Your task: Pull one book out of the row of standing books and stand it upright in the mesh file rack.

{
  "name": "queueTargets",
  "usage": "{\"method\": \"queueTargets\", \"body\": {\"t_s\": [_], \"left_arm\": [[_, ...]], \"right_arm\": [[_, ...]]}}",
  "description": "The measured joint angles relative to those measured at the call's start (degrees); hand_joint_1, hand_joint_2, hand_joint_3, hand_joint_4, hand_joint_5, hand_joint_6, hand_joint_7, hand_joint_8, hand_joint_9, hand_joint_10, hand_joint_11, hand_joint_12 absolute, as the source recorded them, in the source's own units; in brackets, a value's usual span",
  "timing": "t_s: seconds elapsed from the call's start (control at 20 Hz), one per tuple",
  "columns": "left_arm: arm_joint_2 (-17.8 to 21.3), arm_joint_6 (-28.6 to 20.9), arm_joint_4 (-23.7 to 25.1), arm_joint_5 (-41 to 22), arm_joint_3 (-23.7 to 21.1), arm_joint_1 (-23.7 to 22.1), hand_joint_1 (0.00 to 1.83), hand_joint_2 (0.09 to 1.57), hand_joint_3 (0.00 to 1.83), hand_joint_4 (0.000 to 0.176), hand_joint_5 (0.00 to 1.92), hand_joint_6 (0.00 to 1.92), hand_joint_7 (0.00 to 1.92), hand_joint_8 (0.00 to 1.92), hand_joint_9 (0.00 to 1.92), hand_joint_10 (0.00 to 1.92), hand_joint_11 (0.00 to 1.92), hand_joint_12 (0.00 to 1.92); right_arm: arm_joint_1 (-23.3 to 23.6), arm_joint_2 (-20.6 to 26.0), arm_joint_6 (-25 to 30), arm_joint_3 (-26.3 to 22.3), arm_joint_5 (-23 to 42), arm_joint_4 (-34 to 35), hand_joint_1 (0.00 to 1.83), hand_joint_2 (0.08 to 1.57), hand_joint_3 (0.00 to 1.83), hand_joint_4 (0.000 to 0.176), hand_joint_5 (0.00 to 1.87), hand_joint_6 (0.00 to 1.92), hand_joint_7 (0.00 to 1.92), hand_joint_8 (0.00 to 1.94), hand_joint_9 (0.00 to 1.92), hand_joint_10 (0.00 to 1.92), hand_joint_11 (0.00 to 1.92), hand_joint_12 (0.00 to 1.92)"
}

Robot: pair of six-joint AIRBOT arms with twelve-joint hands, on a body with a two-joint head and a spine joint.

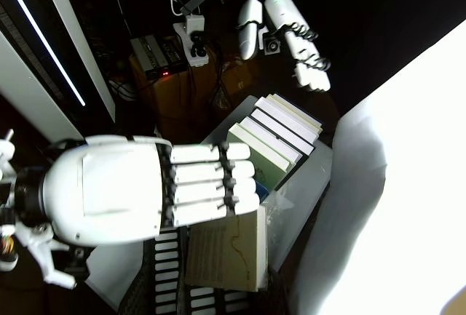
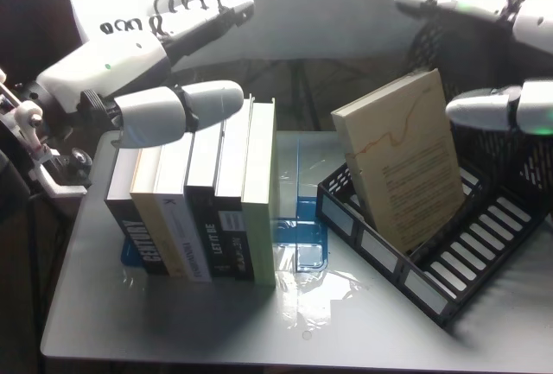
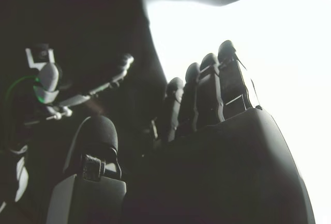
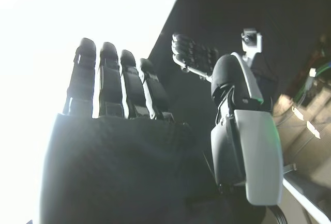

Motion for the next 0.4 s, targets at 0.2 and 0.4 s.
{"method": "queueTargets", "body": {"t_s": [0.2, 0.4], "left_arm": [[0.0, 0.0, 0.5, 0.7, -0.3, -0.2, 0.08, 1.34, 0.00, 0.044, 0.00, 0.00, 0.00, 0.00, 0.00, 0.00, 0.00, 0.00], [0.1, 0.0, 1.0, 0.3, -1.0, 0.4, 0.09, 1.32, 0.00, 0.054, 0.00, 0.00, 0.00, 0.00, 0.00, 0.00, 0.00, 0.00]], "right_arm": [[-1.6, 0.3, 0.0, -0.5, 0.9, 0.8, 0.16, 1.34, 0.00, 0.046, 0.00, 0.00, 0.00, 0.00, 0.00, 0.00, 0.00, 0.01], [-2.8, 0.4, 0.0, -1.2, 0.8, 1.3, 0.10, 1.35, 0.00, 0.035, 0.00, 0.00, 0.00, 0.00, 0.00, 0.00, 0.00, 0.00]]}}
